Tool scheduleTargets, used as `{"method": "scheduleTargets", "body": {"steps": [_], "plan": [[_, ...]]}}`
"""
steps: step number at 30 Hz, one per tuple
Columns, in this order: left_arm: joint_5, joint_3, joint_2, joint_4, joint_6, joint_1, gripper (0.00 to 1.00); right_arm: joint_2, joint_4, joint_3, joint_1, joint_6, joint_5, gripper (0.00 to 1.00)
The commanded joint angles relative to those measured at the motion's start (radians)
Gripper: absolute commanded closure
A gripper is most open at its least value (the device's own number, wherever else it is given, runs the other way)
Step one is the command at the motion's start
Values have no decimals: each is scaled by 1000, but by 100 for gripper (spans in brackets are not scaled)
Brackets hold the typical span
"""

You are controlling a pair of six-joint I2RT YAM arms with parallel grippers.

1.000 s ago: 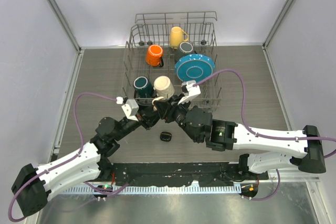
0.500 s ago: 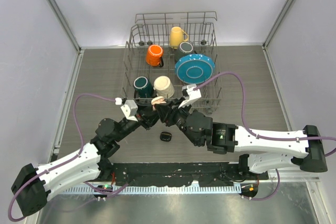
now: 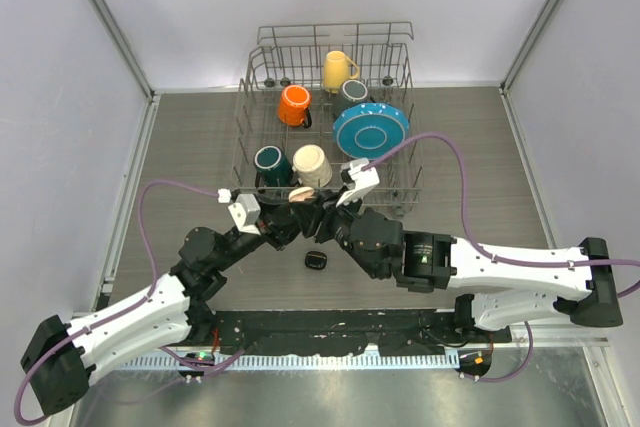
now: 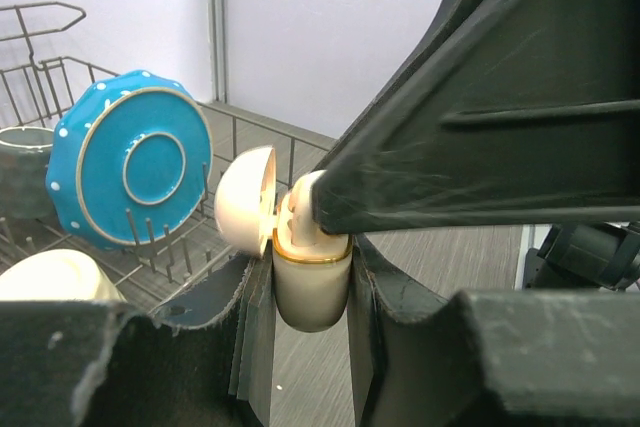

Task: Insert the wireless bluetooth earbuds into the charging case
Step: Place the earbud in the charging case, then close the charging case.

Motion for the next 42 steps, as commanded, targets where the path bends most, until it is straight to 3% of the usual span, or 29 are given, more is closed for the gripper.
{"method": "scheduleTargets", "body": {"steps": [1, 4, 10, 21, 26, 29, 31, 34, 35, 42], "plan": [[39, 19, -23, 91, 20, 5, 100, 6, -86, 56, 5, -15, -9, 50], [46, 20, -22, 85, 19, 5, 100, 9, -99, 93, 5, -20, -28, 44], [50, 20, -35, 63, 19, 6, 100, -4, -86, 123, 5, -23, -55, 40], [43, 11, -43, 34, 13, 5, 100, -114, 36, 119, 5, -53, -162, 39], [56, 9, -54, 26, 8, 5, 100, -145, -20, 129, 2, -35, -6, 37], [95, 19, -55, 11, 6, 5, 100, -125, -187, 181, -52, 49, 56, 36], [129, 38, -54, -10, 5, 6, 100, -94, -319, 229, -166, 135, -16, 36], [206, 69, -32, -36, -3, 6, 100, -63, -387, 238, -329, 209, -269, 36], [223, 75, -25, -40, -9, 6, 100, -48, -389, 237, -348, 217, -356, 36], [286, 102, 12, -55, -12, 6, 100, 48, -416, 271, -408, 200, -557, 36]]}}
